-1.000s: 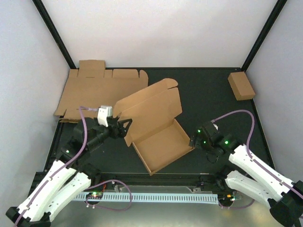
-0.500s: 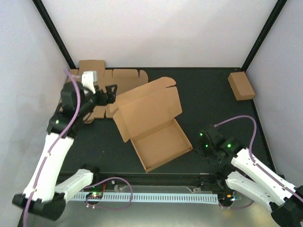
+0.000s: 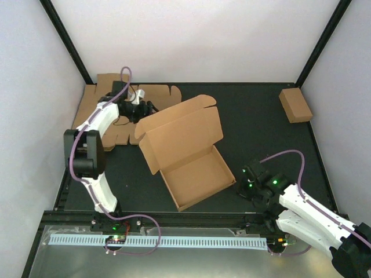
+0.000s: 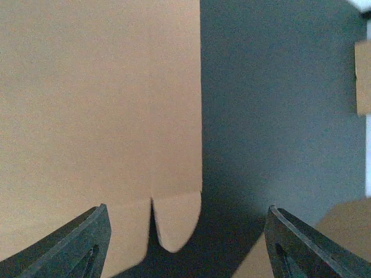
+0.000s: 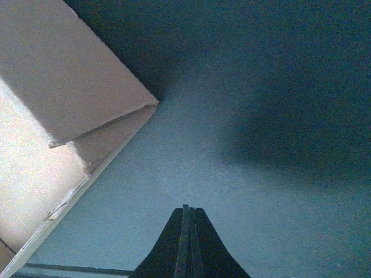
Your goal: Fold the paper box
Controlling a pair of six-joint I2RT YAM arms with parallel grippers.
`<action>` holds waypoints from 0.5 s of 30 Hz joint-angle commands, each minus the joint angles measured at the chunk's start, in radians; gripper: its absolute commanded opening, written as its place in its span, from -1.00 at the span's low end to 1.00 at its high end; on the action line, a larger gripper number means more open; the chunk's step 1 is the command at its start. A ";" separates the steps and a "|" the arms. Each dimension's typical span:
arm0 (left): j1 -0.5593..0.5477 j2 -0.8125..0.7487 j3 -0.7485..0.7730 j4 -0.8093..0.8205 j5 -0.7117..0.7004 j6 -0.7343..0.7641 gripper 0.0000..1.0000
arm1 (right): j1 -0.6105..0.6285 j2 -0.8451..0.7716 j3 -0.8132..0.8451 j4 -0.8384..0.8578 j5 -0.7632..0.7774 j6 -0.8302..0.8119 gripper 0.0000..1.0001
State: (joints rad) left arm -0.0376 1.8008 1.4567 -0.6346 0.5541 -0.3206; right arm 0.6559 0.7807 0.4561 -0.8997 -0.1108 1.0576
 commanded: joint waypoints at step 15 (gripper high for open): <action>-0.178 -0.364 -0.631 0.282 0.259 -0.135 0.51 | -0.026 0.402 0.204 0.347 0.008 -0.193 -0.97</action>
State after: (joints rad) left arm -0.2081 1.5215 0.9089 -0.4282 0.7906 -0.4213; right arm 0.6441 1.0740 0.5488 -0.6605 -0.1478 0.9909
